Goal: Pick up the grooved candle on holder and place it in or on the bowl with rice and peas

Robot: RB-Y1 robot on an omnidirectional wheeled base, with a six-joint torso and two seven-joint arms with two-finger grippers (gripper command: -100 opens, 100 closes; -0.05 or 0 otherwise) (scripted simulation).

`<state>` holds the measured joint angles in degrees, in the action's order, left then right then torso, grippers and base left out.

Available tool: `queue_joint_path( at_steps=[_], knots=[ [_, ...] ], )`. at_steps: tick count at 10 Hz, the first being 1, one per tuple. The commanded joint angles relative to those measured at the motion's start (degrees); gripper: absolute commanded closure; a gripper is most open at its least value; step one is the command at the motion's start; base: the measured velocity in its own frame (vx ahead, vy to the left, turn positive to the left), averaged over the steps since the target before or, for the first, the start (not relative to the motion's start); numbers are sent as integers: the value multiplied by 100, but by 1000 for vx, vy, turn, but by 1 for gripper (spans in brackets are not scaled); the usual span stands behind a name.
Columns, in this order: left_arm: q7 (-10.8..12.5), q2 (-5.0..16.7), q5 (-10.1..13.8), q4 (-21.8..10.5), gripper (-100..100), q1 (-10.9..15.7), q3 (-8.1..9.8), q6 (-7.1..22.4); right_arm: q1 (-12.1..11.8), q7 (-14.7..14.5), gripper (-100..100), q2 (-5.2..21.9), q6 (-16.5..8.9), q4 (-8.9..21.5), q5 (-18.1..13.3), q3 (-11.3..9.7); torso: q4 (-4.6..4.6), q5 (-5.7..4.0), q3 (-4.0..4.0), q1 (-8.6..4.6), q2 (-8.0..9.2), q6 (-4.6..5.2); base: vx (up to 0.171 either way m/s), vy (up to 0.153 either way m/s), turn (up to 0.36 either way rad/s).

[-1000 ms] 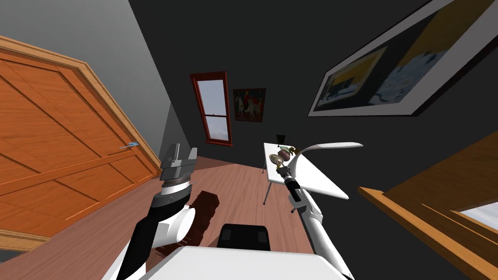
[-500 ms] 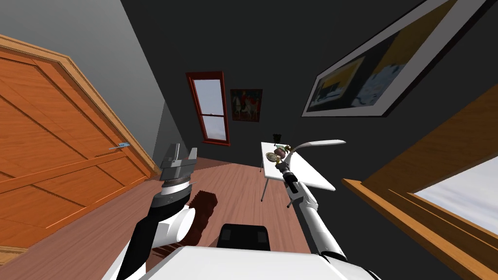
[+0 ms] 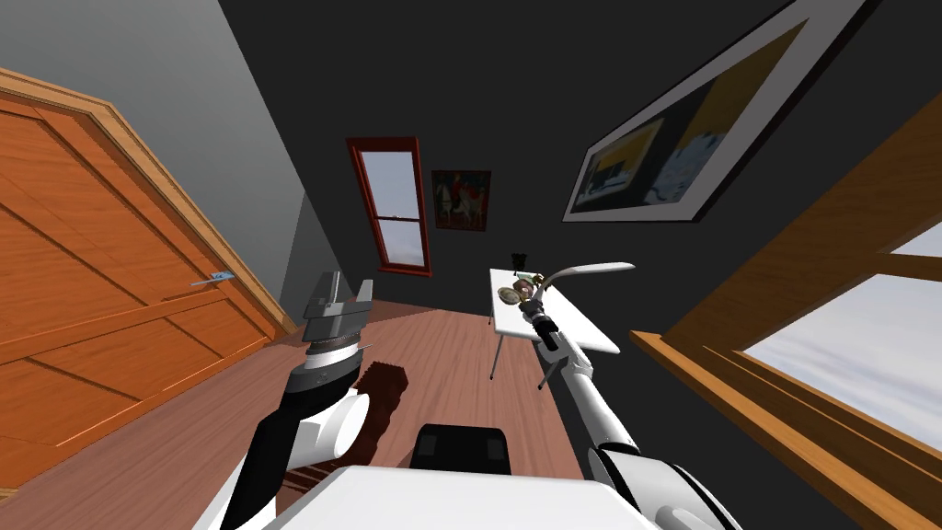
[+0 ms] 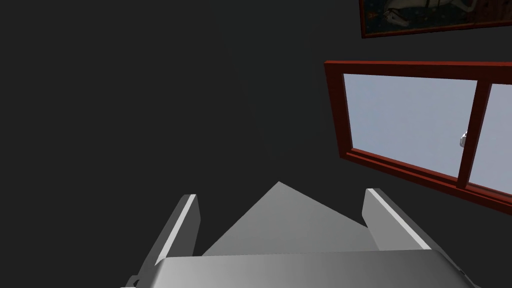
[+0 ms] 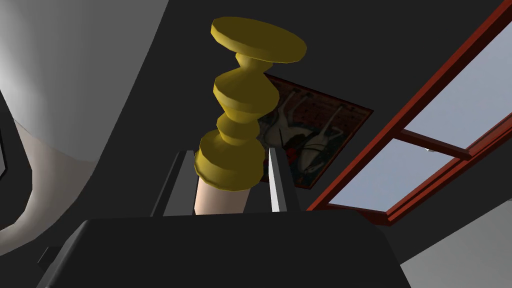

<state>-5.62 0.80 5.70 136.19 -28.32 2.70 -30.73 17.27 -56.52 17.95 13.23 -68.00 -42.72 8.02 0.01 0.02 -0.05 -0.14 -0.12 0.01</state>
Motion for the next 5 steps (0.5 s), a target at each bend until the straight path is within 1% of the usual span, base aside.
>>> queue_joint_path(
  at_steps=[1, 5],
  knots=[
    [0, 0, 0, 0, 0, 0, 0, 0, 183, 49, 100, 49, -121, 106, 74, -103, 0, 0, 0, 0, 0, 0, 14, -27, -13],
    [0, 0, 0, 0, 0, 0, 0, 0, 644, 91, 100, 121, -320, 455, 237, -341, -3, 1, -18, 3, -35, -15, 38, -17, 11]
  ],
)
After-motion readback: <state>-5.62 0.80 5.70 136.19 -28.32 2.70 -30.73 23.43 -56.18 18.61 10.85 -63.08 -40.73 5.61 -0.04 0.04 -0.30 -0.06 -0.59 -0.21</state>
